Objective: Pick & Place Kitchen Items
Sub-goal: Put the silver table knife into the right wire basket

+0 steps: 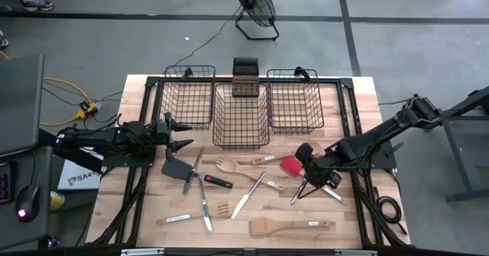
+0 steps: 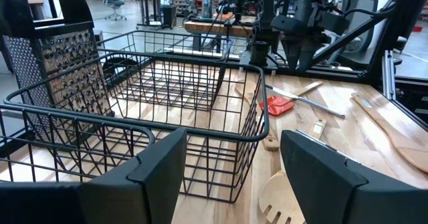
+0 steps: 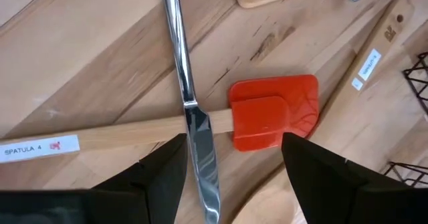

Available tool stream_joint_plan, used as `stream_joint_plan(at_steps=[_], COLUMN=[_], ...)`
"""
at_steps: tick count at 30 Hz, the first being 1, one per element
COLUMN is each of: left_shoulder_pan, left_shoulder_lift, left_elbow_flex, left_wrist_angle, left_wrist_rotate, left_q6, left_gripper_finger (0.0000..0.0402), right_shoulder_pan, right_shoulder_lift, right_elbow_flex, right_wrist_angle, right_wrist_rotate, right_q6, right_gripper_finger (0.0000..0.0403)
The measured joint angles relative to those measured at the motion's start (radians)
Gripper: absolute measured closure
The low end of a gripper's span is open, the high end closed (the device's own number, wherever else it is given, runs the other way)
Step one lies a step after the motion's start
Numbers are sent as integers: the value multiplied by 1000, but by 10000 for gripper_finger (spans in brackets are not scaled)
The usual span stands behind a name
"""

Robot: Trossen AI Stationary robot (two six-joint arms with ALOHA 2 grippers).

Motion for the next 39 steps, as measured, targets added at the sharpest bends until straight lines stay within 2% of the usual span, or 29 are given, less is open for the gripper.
stream_joint_plan(at_steps=[12, 26, 39], left_shoulder_pan=[0, 0, 0], left_shoulder_lift=[0, 0, 0], left_elbow_flex=[0, 0, 0], left_wrist_angle=[0, 0, 0], left_wrist_rotate=[0, 0, 0], left_q6=[0, 0, 0], left_gripper_finger=[165, 165, 165], right_shoulder_pan=[20, 46, 42], right_shoulder_lift=[96, 244, 268], right_elbow_flex=[0, -1, -49], right_wrist_angle=[11, 123, 199], right_wrist_rotate=[-44, -98, -119], right_q6=[-28, -50, -34], right_gripper_finger=[167, 167, 167])
